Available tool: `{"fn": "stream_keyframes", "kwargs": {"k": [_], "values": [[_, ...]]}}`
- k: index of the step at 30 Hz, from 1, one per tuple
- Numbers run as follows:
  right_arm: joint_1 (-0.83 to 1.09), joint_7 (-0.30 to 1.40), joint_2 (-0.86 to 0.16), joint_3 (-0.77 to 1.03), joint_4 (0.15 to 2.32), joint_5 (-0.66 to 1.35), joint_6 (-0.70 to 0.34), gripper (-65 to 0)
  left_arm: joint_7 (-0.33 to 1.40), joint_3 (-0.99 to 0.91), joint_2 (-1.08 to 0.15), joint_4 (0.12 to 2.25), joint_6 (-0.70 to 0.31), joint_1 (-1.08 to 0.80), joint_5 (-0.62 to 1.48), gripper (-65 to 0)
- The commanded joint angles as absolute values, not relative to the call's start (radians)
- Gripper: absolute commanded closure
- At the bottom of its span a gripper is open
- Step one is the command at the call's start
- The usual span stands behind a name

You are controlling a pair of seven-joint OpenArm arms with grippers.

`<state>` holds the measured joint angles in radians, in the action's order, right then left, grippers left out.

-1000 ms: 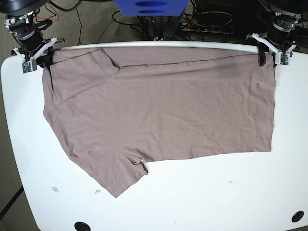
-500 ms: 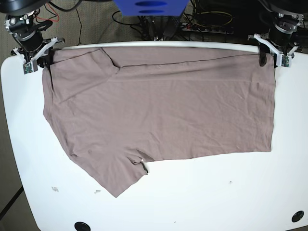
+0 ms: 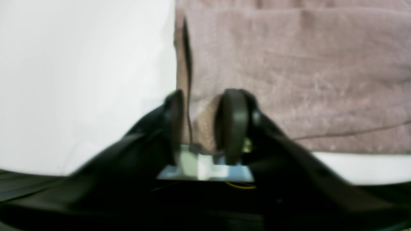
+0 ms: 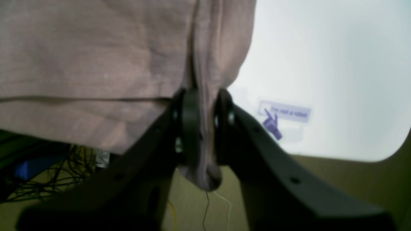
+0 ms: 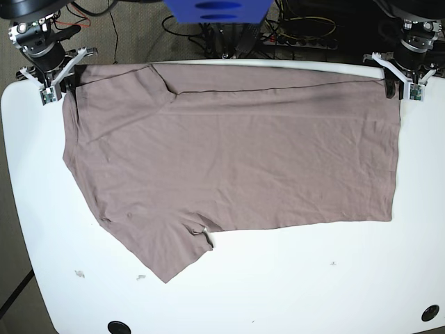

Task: Fold the T-shirt properly
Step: 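Pull the shirt edge taut with both grippers at the table edge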

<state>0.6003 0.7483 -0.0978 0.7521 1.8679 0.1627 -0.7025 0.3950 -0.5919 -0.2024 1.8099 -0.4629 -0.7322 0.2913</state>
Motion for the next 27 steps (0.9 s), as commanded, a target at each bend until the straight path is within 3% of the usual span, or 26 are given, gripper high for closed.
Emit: {"fn": "stream_keyframes", "kwargs": {"k": [1,7,13,21,27], "values": [[0.604,0.73,-0.108,0.757,1.894,0.174,-0.698,-3.8,0.389,-0.595,-0.213,1.843,-0.456,-0.753,0.299,-11.7],[0.596,0.741,-0.1,0.762,1.909,0.17,-0.698,-8.4,0.379,-0.599,-0.204,1.887,-0.466,-0.734,0.299,-26.3],[0.592,0.749,-0.108,0.766,1.887,0.158,-0.698,-20.3,0.402,-0.639,-0.191,1.957,-0.469,-0.7,0.289,-34.6],[0.587,0.752,-0.106,0.781,1.903,0.153,-0.698,-25.4,0.438,-0.691,-0.169,2.012,-0.466,-0.628,0.283,-31.5],[0.58,0.749,-0.106,0.783,1.917,0.153,-0.698,-25.2,0.472,-0.732,-0.156,2.037,-0.467,-0.594,0.28,-31.1]]}}
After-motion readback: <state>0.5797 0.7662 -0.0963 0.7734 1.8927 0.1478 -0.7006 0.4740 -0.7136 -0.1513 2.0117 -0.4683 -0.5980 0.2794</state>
